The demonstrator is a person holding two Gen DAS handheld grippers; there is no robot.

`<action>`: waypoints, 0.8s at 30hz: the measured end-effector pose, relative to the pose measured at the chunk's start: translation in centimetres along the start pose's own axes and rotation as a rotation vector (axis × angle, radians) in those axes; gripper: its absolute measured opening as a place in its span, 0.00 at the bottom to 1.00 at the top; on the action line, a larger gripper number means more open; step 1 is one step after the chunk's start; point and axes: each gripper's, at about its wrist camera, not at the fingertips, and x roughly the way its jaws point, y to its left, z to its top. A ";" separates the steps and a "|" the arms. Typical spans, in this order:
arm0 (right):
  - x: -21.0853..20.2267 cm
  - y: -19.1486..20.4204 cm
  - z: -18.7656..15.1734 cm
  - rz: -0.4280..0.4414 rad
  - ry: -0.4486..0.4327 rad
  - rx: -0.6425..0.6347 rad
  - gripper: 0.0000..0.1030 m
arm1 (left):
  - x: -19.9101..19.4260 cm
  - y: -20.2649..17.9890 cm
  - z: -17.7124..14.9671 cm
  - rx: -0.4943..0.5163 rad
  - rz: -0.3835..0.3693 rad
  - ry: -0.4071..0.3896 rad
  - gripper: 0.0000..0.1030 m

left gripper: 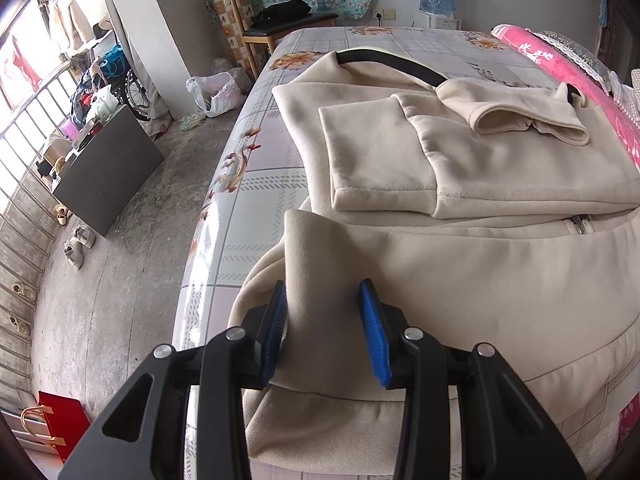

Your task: Fold large clothes

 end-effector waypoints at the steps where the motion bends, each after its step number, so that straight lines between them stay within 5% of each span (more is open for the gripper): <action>1: -0.4 0.3 -0.1 0.003 -0.004 -0.016 0.27 | 0.0 0.0 0.0 0.001 0.003 0.002 0.35; 17: -2.7 1.0 -0.1 0.037 -0.014 -0.116 0.27 | 0.0 -0.5 0.2 0.019 0.035 0.017 0.35; 24: -0.4 0.4 0.8 0.049 0.018 -0.119 0.30 | 0.0 -0.5 0.2 0.018 0.033 0.018 0.35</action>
